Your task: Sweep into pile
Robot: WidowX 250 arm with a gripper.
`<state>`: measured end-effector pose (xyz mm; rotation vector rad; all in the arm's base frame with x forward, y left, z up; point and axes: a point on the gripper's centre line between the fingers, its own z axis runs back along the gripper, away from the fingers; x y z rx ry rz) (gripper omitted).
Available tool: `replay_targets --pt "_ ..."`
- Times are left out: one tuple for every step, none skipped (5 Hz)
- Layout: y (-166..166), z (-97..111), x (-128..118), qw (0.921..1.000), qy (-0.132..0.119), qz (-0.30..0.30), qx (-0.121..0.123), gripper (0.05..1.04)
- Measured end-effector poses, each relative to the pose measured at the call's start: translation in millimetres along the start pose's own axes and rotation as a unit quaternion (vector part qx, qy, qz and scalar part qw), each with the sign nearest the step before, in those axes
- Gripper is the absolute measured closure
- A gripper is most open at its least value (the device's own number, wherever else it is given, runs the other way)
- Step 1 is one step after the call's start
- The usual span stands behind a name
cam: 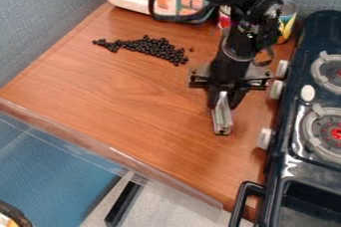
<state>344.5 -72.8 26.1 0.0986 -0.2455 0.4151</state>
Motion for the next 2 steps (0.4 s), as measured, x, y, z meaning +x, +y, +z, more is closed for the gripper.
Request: replay_targets --pt "0.1 -1.1 -0.8 0.9954 0.016 -0.093 -0.021 0.678" --pt "3.0 -1.1 -9.1 0.9875 0.037 -0.148 -0.039 0.362"
